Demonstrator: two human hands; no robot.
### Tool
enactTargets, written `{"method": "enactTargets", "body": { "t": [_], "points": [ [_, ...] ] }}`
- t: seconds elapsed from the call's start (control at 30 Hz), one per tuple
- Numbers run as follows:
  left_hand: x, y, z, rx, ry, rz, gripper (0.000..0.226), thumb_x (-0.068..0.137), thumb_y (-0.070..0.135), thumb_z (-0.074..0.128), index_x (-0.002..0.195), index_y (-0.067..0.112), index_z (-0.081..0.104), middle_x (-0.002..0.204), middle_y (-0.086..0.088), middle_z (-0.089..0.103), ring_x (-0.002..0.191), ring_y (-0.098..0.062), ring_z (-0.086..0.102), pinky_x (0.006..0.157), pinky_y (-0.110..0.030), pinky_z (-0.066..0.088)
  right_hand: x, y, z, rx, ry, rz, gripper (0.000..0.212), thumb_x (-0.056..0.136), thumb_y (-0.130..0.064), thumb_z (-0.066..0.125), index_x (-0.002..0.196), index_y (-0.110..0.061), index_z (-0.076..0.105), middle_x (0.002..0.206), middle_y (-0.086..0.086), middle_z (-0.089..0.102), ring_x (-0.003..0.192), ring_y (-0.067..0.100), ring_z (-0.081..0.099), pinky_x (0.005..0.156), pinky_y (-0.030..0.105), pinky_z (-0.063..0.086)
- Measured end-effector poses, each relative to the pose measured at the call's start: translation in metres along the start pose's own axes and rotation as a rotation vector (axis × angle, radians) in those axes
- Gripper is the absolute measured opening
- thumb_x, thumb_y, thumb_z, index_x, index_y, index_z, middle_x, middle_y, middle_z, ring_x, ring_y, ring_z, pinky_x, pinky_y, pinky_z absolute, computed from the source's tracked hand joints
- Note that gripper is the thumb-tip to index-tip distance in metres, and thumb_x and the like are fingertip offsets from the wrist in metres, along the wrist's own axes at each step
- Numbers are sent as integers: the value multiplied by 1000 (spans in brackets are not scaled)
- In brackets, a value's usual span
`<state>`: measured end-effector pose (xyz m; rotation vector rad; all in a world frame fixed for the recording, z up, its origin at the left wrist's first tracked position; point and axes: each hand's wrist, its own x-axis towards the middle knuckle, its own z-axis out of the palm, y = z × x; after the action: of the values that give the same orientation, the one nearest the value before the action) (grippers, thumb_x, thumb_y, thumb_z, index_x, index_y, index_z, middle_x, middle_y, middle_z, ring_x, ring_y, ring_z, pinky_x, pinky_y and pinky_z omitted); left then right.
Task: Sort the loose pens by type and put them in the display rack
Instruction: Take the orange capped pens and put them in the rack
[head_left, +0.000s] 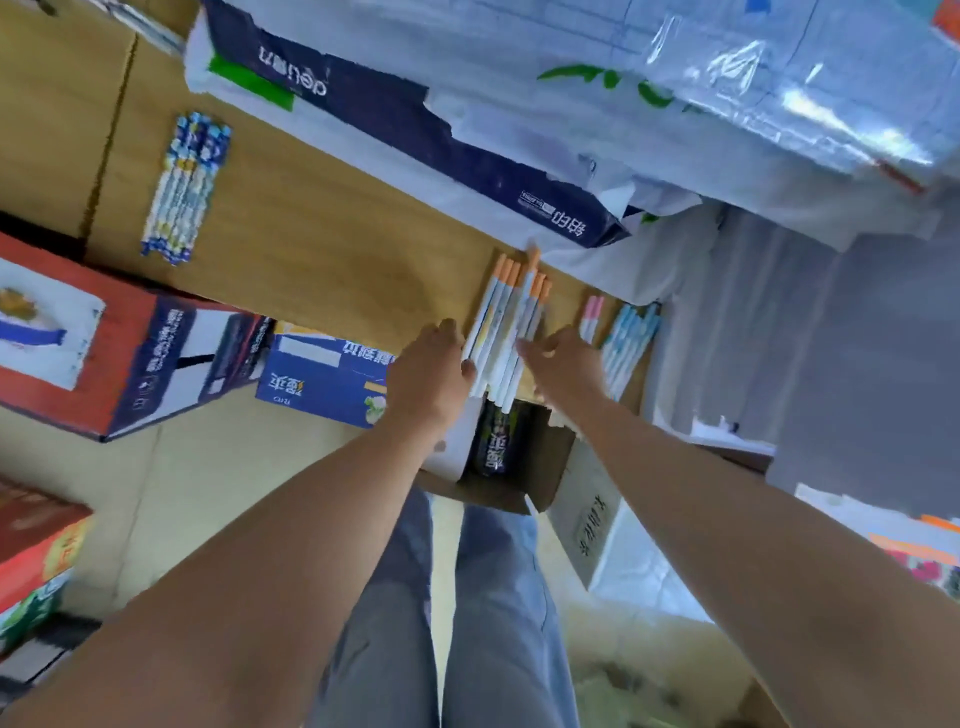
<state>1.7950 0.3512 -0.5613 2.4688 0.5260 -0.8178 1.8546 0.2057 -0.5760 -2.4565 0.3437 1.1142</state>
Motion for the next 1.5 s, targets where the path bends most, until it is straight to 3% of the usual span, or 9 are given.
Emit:
{"method": "enactTargets", "body": {
  "t": [0.17,0.37,0.67,0.8,0.93,1.1,1.2,1.37,1.5],
  "points": [
    [30,8,20,121,107,34,44,97,33,48,128,3,39,123,-15,45,94,-32,60,60,-35,39,21,-12,13,-153,131,11,63,87,-60,54,120,-7,43,91,5,55,79,24,55,58,31,42],
    [38,5,26,127,146,75,50,91,42,55,122,5,43,110,-12,52,86,-29,61,55,-32,35,19,-15,18,-134,189,32,60,85,-58,58,116,-9,42,72,-3,42,72,20,50,50,27,32],
    [47,9,19,170,166,52,82,76,64,61,126,4,38,118,-10,44,90,-21,55,52,-31,38,11,-17,22,-124,218,66,55,81,-49,66,107,-11,36,81,1,50,76,22,53,53,27,33],
    [50,14,17,168,147,45,79,72,58,69,122,6,39,117,-9,44,91,-21,55,54,-30,38,9,-15,25,-67,243,53,56,84,-45,66,115,-6,39,101,8,53,98,27,57,69,31,39],
    [51,4,15,208,140,70,70,73,39,71,124,4,39,117,-11,46,91,-23,55,54,-32,36,8,-12,26,-78,262,21,52,87,-38,65,119,-5,41,116,12,52,103,28,55,71,29,37],
    [54,-9,13,260,180,112,54,81,28,65,120,-2,43,109,-13,51,86,-24,56,53,-30,36,11,-8,28,-148,290,-22,43,91,-21,60,125,-1,42,111,13,55,99,28,58,71,28,39],
    [57,-8,12,307,199,131,52,75,29,71,110,-2,47,101,-13,54,76,-20,52,48,-28,33,13,-11,25,-206,244,-57,44,91,-24,61,123,0,41,114,14,54,102,28,58,74,29,42],
    [62,-6,10,434,159,136,43,86,32,63,112,3,44,113,-12,47,83,-17,50,53,-27,35,17,-14,29,-327,260,-81,30,98,-14,50,123,-1,40,115,14,54,101,27,61,77,30,49],
    [62,-11,11,468,188,173,29,90,26,56,106,3,48,109,-13,50,75,-18,51,51,-28,34,18,-6,22,-216,219,-115,28,98,-15,46,123,-1,43,110,15,57,97,29,60,74,31,43]
  ]
}}
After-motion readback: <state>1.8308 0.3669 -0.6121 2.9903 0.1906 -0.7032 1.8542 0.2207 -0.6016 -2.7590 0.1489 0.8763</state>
